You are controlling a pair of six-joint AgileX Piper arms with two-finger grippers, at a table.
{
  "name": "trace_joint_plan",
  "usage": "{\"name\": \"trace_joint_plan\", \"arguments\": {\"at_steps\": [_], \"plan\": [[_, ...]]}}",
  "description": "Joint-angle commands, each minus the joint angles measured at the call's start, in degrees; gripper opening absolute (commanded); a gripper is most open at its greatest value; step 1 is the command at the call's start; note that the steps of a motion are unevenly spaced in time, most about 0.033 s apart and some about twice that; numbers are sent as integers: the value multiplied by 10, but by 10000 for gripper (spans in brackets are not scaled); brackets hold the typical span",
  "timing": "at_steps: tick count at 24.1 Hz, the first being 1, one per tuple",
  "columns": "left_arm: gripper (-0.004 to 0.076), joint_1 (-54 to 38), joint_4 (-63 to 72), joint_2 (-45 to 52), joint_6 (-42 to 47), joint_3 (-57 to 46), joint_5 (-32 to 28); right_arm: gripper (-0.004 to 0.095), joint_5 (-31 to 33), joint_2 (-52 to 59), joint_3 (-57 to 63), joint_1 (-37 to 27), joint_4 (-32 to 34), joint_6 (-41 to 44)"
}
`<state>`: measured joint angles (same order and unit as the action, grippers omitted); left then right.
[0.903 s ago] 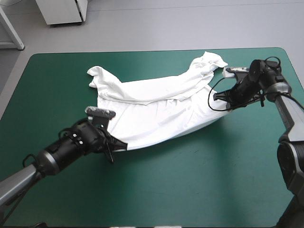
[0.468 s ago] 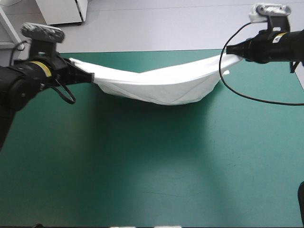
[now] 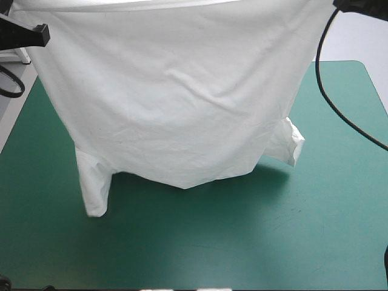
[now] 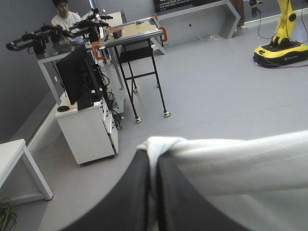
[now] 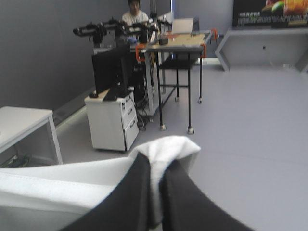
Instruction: Fold the cloth
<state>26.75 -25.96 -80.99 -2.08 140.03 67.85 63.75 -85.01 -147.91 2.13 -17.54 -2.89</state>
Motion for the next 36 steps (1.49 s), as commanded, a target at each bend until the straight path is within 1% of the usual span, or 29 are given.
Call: {"name": "trace_joint_plan", "arguments": {"at_steps": [1, 3, 4, 6, 8, 10, 11, 13, 16, 17, 18, 20, 22, 24, 26, 28, 31, 36], "plan": [[-9, 0, 1, -21, -36, 67, -11, -16, -44, 20, -79, 0, 8, 12], [-9, 0, 6, -21, -54, 73, 8, -16, -26, 30, -105, 0, 9, 15], [-9, 0, -4, -21, -57, 73, 8, -16, -25, 31, -106, 0, 9, 15], [-9, 0, -55, -21, -57, 73, -17, -16, -33, 39, -105, 0, 9, 10], [-9, 0, -97, -36, -51, 73, -79, -17, -85, 25, -104, 0, 6, -5], [-9, 0, -83, -63, -51, 73, -131, -16, -158, -11, -104, 0, -14, -19], [-9, -5, -72, -82, -49, 73, -147, -16, -181, -32, -104, 0, -21, -21], [-9, -59, 9, -133, -51, 73, -180, -17, -211, -84, -104, 0, -46, -35], [-9, -175, 233, -203, -58, 74, -253, -17, -286, -168, -104, 0, -107, -78], [-9, -198, 286, -215, -69, 77, -266, -17, -312, -189, -104, 0, -128, -90], [-9, -218, 340, -224, -91, 84, -279, -17, -343, -201, -106, 0, -152, -105], [-9, -246, 421, -236, -144, 102, -298, -16, -383, -218, -109, 0, -201, -142], [-9, -265, 460, -239, -167, 126, -316, -16, -419, -219, -111, 0, -242, -186], [-9, -274, 452, -239, -173, 157, -328, -16, -455, -215, -124, 1, -269, -223], [-9, -281, 442, -239, -180, 190, -330, -17, -481, -213, -140, 5, -268, -240], [-9, -285, 442, -239, -192, 215, -330, -17, -486, -212, -158, 5, -267, -246], [-9, -285, 431, -239, -197, 227, -308, -17, -460, -212, -168, 5, -264, -244], [-9, -285, 461, -245, -207, 217, -233, -17, -358, -224, -168, 5, -258, -229]]}}
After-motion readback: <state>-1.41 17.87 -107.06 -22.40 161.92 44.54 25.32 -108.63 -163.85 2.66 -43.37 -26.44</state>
